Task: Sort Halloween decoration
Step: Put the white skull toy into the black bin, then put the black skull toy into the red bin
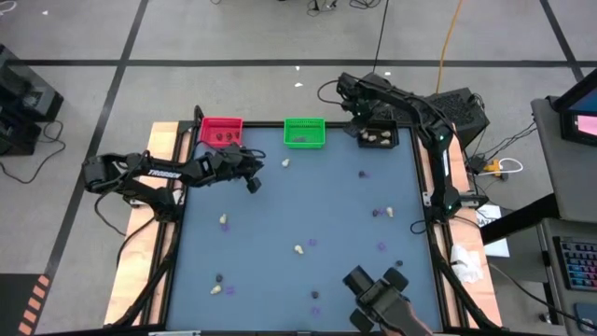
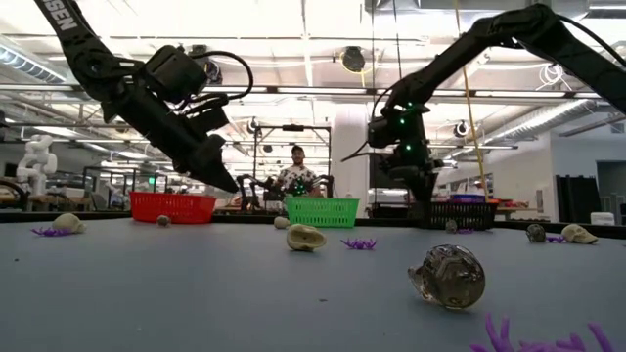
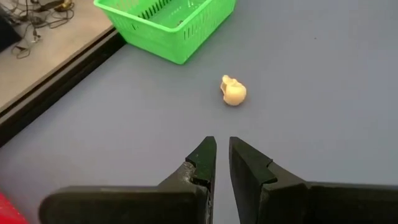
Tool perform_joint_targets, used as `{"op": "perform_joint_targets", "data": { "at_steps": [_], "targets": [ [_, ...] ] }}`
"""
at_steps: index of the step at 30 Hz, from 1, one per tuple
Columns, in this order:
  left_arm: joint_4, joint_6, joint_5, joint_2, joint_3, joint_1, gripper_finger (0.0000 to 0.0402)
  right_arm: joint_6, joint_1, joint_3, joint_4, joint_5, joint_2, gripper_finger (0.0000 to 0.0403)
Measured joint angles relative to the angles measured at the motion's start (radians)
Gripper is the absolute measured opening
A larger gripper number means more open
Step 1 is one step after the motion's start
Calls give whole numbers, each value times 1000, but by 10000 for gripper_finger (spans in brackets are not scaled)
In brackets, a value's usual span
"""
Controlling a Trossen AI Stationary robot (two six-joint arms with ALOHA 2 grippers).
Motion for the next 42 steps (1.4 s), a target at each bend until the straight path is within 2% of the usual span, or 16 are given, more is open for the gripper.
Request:
{"op": "perform_joint_targets", "data": {
  "at_steps": [5, 8, 10, 16, 24, 31, 37, 42],
  "targets": [
    [1, -4, 3, 0, 0, -8, 40, -15, 16, 0, -8, 4, -32, 141],
    [1, -4, 4, 0, 0, -17, 40, -14, 26, 0, 11, 1, -93, 121],
    [1, -4, 4, 0, 0, -24, 40, -7, 29, -40, 89, -16, -153, 97],
    [5, -4, 4, 0, 0, -42, 40, -17, 60, -387, 480, -82, -395, 11],
    [11, -4, 10, 1, 26, -53, 40, 41, 161, -891, 978, -83, -709, 7],
    [6, -28, 11, 5, 68, -115, 40, 183, 289, -1263, 1359, -134, -908, 1],
    [-2, -54, 40, 50, 129, -205, 40, 187, 389, -1436, 1586, -134, -1006, 1],
    [1, -49, 41, 132, 214, -277, 40, 116, 417, -1465, 1679, -133, -1063, 1]
  ]
}}
